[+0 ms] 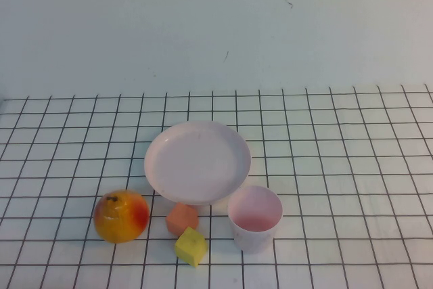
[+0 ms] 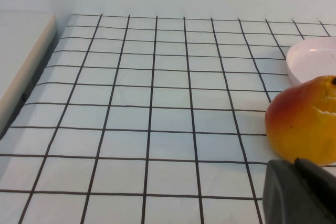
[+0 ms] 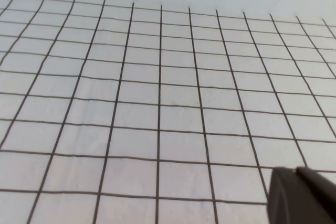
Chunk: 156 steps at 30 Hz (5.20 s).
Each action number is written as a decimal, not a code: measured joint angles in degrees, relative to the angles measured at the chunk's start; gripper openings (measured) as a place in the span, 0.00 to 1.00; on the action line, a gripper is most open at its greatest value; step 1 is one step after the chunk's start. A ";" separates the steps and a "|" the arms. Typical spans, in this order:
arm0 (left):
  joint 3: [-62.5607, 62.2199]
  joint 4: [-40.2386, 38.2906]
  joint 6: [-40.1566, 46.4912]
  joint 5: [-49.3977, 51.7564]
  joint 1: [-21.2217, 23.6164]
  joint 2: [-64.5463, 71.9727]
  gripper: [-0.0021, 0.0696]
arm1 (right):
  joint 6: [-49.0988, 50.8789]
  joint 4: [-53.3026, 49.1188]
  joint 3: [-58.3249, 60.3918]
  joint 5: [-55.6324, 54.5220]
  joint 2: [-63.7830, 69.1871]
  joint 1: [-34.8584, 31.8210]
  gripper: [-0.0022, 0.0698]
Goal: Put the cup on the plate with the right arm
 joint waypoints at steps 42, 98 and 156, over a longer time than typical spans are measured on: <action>0.00 0.00 0.51 0.00 0.00 0.00 0.02 | 4.19 1.33 0.00 -37.33 0.00 0.00 0.03; 0.00 0.00 0.75 0.00 0.00 0.00 0.02 | -30.30 8.97 -105.33 48.62 116.30 28.07 0.03; 0.00 0.00 1.21 0.00 0.00 0.00 0.03 | -38.46 14.58 -122.04 36.86 130.72 40.10 0.07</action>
